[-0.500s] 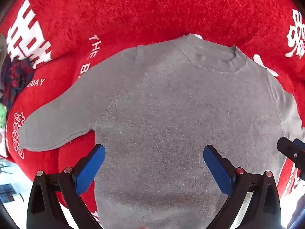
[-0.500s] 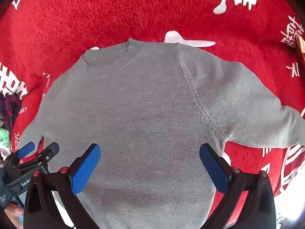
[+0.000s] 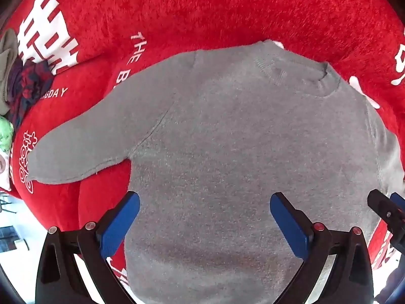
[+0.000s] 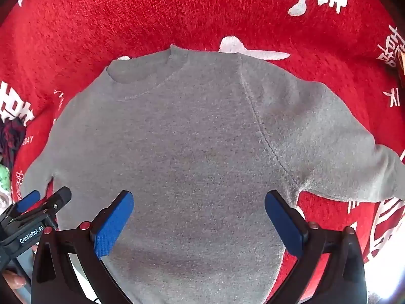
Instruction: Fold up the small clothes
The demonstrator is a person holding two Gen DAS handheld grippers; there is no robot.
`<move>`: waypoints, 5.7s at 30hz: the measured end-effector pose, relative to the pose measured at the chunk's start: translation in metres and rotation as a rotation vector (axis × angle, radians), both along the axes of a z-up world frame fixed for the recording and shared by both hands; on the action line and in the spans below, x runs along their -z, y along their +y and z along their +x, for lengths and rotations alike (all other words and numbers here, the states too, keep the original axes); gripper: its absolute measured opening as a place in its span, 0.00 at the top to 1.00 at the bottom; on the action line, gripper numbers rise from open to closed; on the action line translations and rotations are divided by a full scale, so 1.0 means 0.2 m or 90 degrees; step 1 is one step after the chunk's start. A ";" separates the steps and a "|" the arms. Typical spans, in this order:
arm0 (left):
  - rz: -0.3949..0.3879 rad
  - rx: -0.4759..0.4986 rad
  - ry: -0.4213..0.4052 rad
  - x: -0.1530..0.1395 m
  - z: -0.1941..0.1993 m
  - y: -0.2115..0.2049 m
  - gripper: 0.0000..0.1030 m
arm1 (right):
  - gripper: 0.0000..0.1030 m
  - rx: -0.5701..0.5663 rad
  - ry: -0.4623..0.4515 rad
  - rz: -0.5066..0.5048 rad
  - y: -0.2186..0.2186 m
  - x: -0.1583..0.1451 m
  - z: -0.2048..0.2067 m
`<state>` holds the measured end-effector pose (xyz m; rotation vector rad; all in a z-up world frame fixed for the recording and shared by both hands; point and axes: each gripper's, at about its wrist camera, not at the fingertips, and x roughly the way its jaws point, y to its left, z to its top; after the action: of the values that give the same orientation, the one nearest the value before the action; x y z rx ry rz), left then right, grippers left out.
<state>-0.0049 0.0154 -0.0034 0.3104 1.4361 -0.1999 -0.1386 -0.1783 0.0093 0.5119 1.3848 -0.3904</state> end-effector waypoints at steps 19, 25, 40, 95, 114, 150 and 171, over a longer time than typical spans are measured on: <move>-0.014 0.033 0.020 0.03 0.01 0.06 0.00 | 0.00 -0.017 0.047 -0.045 0.03 0.03 0.06; -0.007 0.029 0.015 0.04 0.04 0.11 0.00 | 0.00 -0.024 0.056 -0.048 0.05 0.03 0.07; 0.000 0.028 0.012 0.03 0.04 0.17 0.00 | 0.00 -0.027 0.064 -0.050 0.09 0.03 0.10; 0.001 -0.016 0.015 0.04 0.05 0.42 0.00 | 0.00 -0.045 0.085 -0.054 0.20 0.01 0.14; -0.029 -0.039 0.027 0.08 0.06 0.55 0.00 | 0.00 -0.070 0.080 -0.045 0.33 -0.01 0.19; -0.285 -0.396 -0.130 0.30 0.46 1.71 0.93 | 0.00 -0.192 0.034 0.020 0.98 0.02 0.38; -0.351 0.138 -0.244 -0.32 0.25 0.08 0.93 | 0.00 -0.037 -0.015 0.035 0.30 -0.08 0.05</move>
<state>0.0454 0.0306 0.0614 0.0416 0.9199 -0.6629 -0.1280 -0.1179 0.0254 0.5185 1.3869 -0.2994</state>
